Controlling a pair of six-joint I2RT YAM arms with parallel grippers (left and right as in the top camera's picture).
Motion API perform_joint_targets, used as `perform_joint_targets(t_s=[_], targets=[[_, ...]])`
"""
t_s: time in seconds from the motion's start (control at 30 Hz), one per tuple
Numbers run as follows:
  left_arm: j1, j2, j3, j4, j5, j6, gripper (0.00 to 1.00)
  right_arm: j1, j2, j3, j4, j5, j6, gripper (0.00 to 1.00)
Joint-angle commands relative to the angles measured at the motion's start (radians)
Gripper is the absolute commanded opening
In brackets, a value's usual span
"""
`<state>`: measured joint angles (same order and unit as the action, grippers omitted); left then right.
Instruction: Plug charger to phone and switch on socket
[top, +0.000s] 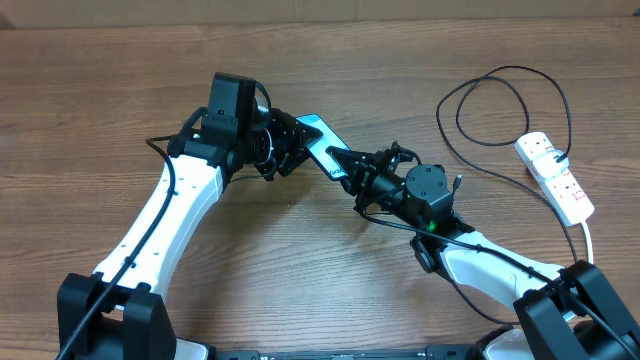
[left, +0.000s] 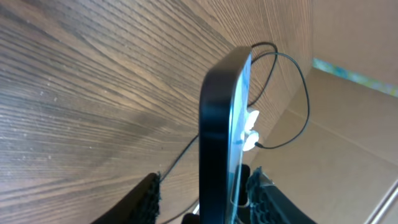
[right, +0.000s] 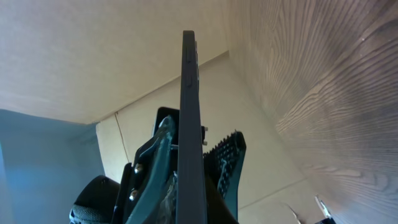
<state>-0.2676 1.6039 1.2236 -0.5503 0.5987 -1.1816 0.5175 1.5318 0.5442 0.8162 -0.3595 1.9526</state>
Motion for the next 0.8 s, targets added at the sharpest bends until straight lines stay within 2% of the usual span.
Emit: perform_joint_targets(t_s=[0.0,0.13,0.23,0.5,0.73,0.77], targets=[[0.0,-0.003,-0.001,0.003,-0.031,0.029,0.37,-0.003,-0.005,0.019,0.035,-0.012,-0.016,0.04],[0.0,-0.003,-0.001,0.006,-0.025,-0.021,0.32,-0.002,-0.005,0.019,0.035,-0.012,-0.015,0.04],[-0.002,-0.003,-0.001,0.021,0.005,-0.081,0.24,0.0,-0.005,0.019,0.026,-0.011,-0.015,0.04],[-0.002,-0.003,-0.001,0.084,0.091,-0.147,0.05,0.0,-0.005,0.019,0.017,-0.012,-0.015,0.04],[-0.002,-0.003,-0.001,0.115,0.131,-0.188,0.05,0.0,-0.005,0.019,0.028,-0.019,-0.015,0.04],[-0.002,-0.003,-0.001,0.114,0.128,-0.187,0.09,0.0,-0.005,0.019,0.029,-0.019,-0.015,0.04]])
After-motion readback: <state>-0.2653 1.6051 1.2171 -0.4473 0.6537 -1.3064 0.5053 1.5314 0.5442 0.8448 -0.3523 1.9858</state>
